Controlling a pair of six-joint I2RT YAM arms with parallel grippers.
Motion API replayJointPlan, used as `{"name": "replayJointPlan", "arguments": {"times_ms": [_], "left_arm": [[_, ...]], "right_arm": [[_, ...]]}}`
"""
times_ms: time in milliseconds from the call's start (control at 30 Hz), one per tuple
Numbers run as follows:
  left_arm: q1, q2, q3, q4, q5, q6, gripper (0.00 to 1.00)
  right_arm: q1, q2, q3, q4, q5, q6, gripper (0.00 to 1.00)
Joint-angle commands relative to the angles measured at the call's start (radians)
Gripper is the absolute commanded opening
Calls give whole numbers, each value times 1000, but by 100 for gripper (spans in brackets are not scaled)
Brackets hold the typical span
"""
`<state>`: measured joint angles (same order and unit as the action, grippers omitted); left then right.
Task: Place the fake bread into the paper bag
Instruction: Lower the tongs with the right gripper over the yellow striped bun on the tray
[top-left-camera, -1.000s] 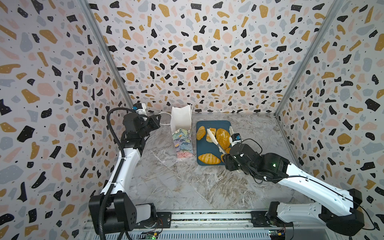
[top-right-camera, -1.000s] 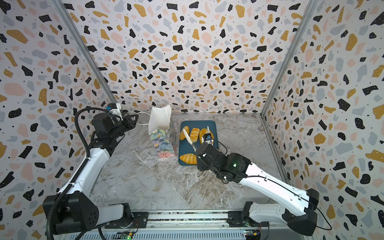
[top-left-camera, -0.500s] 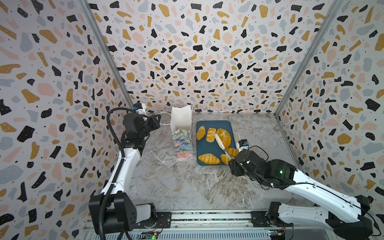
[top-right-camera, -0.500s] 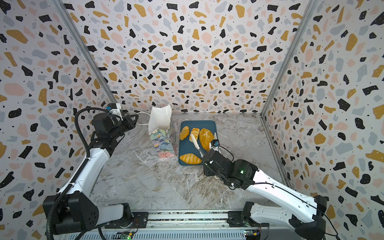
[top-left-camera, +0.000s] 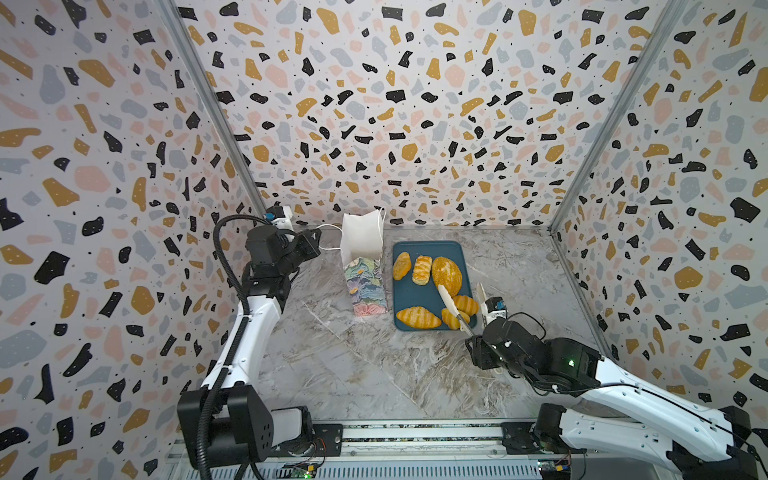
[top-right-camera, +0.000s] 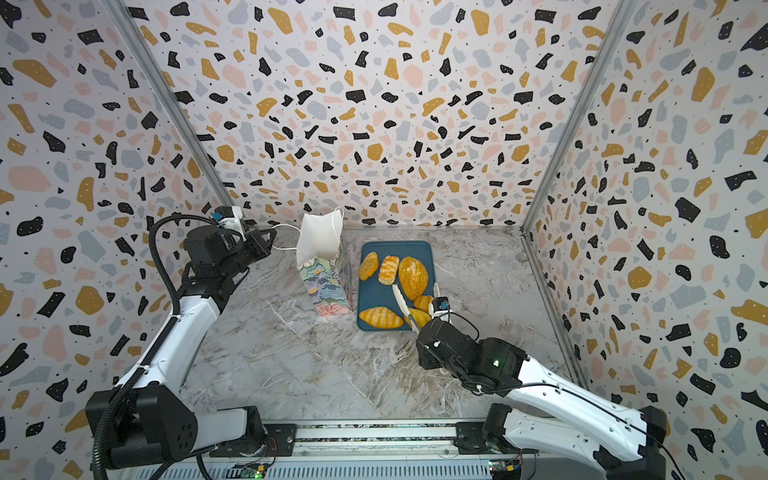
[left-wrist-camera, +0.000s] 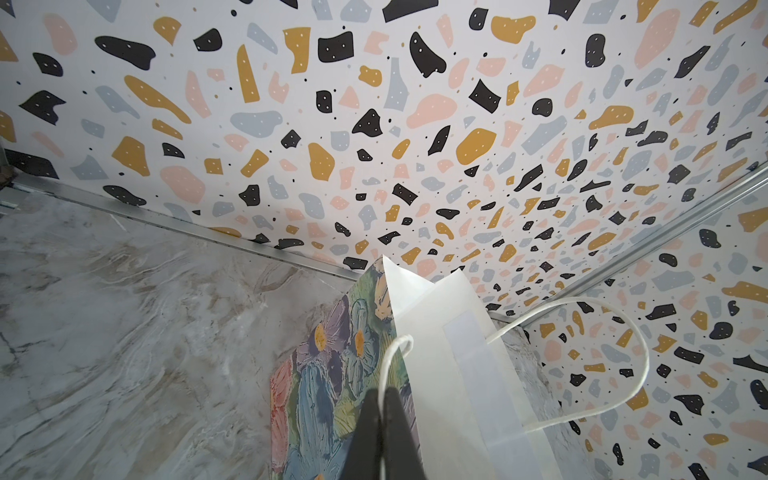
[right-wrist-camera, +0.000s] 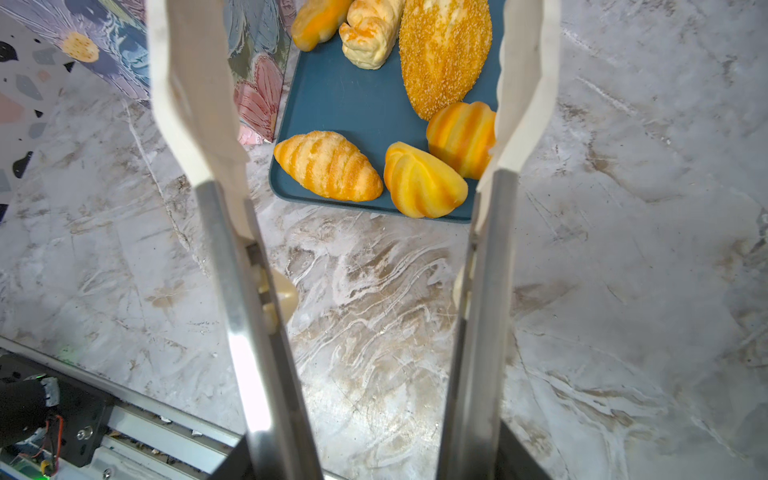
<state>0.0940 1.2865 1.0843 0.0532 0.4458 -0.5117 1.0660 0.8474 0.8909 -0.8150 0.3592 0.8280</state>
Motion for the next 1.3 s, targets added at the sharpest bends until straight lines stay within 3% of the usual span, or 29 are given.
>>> {"name": "replayJointPlan", "arguments": {"times_ms": [0, 433, 1267], "left_arm": [[-6, -20, -4, 25, -5, 20, 0], [-5, -14, -4, 28, -5, 16, 0], [-5, -15, -12, 40, -7, 2, 0]], "right_arm": [[1, -69, -46, 48, 12, 24, 58], [-3, -101, -205, 107, -6, 43, 58], [-30, -44, -268, 171, -55, 94, 58]]}}
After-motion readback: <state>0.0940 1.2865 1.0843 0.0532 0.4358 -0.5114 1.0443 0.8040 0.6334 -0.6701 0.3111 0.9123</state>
